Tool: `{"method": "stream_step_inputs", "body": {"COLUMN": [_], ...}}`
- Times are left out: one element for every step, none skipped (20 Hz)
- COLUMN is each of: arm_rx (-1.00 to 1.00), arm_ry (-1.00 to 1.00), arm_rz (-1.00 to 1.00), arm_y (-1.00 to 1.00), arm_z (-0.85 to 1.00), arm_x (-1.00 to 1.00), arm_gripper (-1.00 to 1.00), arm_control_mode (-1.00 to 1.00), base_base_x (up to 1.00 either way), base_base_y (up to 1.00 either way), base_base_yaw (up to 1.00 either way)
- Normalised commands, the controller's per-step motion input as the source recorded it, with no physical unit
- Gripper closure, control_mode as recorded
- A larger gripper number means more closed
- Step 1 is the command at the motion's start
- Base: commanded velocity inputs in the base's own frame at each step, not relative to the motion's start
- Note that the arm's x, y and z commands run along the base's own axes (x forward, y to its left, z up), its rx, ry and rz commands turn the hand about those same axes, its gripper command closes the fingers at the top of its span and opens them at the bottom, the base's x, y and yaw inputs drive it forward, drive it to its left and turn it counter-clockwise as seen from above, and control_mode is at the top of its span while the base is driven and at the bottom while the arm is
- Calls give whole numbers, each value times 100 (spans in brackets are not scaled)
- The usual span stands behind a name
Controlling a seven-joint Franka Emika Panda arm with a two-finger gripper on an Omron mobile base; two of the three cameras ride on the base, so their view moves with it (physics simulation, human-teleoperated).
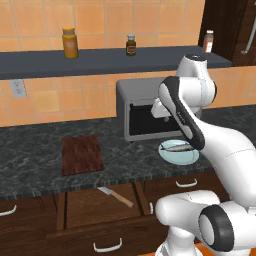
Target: Pick up the knife from the drawer and place it on the cutting board. Then place the meat from the plate to the cutting board.
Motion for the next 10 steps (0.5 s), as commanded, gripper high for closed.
{"method": "stream_step_inputs", "body": {"arm_rx": [0, 0, 0, 0, 0, 0, 0, 0, 0, 0], "arm_ry": [0, 0, 4, 4, 5, 1, 0, 0, 0, 0], "arm_rz": [0, 0, 0, 1, 9, 9, 11, 9, 8, 5], "arm_y": [0, 0, 0, 0, 14, 15, 34, 17, 21, 34], "arm_z": [0, 0, -3, -4, -4, -1, 0, -5, -10, -14], "arm_x": [-1, -50, -43, -50, -52, -59, -74, -59, -54, -60], "arm_gripper": [-100, -100, -100, -100, -100, -100, -100, -100, -100, -100], "arm_control_mode": [-100, -100, -100, -100, -100, -100, -100, -100, -100, -100], "base_base_x": [0, 0, 0, 0, 0, 0, 0, 0, 0, 0], "base_base_y": [0, 0, 0, 0, 0, 0, 0, 0, 0, 0], "base_base_yaw": [0, 0, 0, 0, 0, 0, 0, 0, 0, 0]}}
